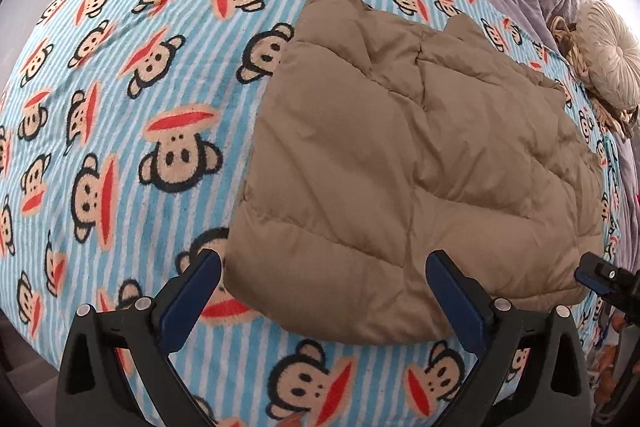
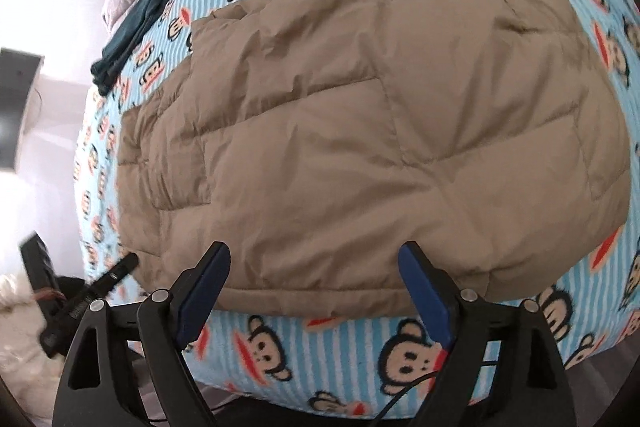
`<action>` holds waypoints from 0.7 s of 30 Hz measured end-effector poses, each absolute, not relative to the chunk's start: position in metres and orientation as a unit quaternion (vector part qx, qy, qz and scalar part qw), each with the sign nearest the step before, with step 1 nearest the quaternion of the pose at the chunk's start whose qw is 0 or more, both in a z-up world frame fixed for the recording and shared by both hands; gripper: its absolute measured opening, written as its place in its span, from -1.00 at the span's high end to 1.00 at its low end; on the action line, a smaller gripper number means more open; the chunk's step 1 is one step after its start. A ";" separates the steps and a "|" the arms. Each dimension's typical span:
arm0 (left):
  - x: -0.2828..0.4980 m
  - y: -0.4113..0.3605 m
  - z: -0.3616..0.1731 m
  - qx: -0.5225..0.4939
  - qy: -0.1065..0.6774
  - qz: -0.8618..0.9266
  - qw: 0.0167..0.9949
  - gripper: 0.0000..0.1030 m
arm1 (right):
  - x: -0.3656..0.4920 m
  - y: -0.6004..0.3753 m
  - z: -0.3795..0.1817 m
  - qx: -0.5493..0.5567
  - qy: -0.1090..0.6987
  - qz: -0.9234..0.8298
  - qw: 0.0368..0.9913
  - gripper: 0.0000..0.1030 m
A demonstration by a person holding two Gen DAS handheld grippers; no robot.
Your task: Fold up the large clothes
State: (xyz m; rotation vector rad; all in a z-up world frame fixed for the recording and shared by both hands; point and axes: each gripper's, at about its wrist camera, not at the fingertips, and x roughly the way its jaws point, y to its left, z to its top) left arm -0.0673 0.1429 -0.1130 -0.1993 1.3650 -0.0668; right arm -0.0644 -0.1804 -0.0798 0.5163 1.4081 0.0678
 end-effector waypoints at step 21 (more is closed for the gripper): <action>-0.008 0.195 -0.141 -0.177 0.618 -0.164 0.748 -0.99 | -0.059 -0.155 -0.087 0.144 0.662 0.002 0.735 -0.72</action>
